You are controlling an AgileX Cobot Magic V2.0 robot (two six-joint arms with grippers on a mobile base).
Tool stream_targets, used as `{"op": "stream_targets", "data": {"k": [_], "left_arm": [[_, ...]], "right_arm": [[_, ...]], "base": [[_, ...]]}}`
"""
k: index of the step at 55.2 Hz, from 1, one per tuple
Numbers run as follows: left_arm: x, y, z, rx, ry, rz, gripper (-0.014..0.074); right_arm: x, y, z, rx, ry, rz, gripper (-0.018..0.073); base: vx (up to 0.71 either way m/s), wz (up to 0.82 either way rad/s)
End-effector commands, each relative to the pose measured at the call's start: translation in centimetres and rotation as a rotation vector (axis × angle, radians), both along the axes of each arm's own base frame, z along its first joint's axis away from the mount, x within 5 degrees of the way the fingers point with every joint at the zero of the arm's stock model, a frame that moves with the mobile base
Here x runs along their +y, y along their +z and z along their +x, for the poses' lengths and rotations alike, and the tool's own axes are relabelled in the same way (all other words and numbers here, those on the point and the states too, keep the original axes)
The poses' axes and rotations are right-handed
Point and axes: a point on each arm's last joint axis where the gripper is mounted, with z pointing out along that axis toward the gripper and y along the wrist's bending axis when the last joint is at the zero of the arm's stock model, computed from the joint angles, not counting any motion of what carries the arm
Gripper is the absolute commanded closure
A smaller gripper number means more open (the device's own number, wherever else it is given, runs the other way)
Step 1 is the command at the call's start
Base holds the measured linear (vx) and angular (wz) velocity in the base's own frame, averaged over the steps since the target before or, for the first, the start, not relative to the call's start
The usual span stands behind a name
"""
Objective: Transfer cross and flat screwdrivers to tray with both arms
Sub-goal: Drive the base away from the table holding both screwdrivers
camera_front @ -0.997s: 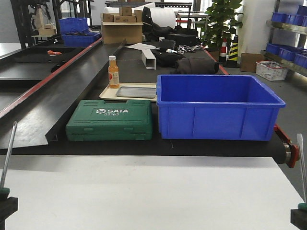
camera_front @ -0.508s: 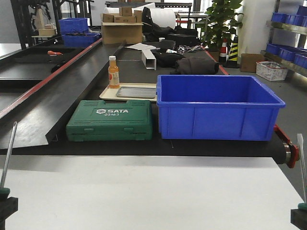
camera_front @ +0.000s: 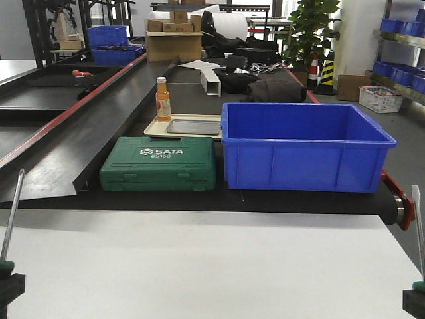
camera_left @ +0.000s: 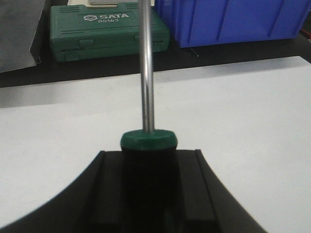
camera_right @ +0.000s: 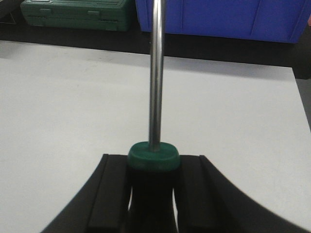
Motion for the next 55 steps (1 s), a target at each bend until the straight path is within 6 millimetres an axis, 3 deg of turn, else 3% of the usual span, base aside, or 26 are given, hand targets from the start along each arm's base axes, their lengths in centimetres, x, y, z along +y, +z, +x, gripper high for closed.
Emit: {"op": "stream_targets", "data": {"k": [1, 26, 55], "left_arm": [[0.0, 1.93, 0.18, -0.117, 0.014, -0.045, 0.0599], [0.0, 1.93, 0.18, -0.117, 0.014, -0.045, 0.0599], [0.0, 1.93, 0.18, -0.117, 0.014, -0.045, 0.0599]], "right_arm": [[-0.02, 1.9, 0.17, -0.124, -0.003, 0.013, 0.0567], [-0.02, 1.9, 0.17, -0.124, -0.003, 0.013, 0.0567], [-0.02, 1.9, 0.17, -0.124, -0.003, 0.013, 0.0567]], "base": [[-0.12, 0.09], [-0.17, 0.04], [-0.25, -0.25]]}}
